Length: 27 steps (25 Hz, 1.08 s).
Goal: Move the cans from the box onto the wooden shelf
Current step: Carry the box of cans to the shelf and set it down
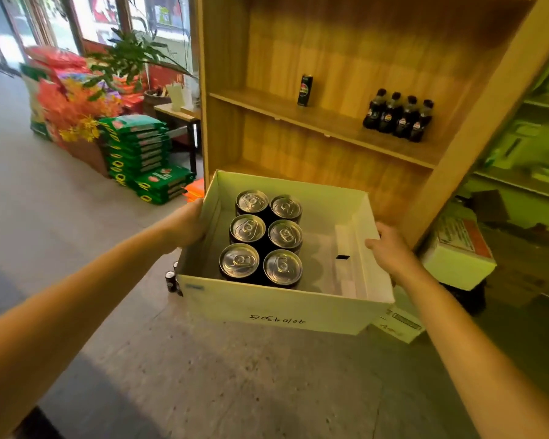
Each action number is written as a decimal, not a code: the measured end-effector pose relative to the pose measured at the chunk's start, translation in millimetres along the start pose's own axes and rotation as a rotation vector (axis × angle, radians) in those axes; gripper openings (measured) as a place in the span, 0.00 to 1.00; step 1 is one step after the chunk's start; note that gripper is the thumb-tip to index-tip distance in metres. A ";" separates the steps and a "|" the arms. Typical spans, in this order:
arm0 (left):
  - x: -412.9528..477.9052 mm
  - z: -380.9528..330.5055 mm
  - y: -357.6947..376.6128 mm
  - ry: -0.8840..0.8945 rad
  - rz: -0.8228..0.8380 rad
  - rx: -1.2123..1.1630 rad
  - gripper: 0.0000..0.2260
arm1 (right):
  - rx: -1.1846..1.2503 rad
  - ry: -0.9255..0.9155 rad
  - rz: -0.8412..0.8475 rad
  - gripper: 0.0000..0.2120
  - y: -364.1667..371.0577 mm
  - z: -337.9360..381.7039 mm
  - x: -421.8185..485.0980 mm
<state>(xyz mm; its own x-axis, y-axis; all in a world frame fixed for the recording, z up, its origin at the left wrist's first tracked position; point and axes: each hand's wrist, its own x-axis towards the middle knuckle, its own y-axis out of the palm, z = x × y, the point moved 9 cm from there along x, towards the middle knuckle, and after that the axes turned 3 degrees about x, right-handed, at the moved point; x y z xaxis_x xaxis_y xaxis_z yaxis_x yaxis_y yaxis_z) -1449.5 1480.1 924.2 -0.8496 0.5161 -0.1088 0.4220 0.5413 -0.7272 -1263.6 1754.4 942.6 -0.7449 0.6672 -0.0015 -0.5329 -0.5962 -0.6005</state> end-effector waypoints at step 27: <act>592.1 165.1 -91.3 0.007 0.164 0.137 0.35 | 0.020 0.187 -0.169 0.21 309.0 57.1 480.0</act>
<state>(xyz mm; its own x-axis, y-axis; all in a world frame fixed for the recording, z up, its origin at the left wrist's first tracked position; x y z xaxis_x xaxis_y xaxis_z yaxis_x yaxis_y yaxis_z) -2043.3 1626.8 814.3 -0.7709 0.5944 -0.2289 0.5069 0.3550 -0.7855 -1808.7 1864.9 802.0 -0.5581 0.8282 -0.0516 -0.6526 -0.4765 -0.5891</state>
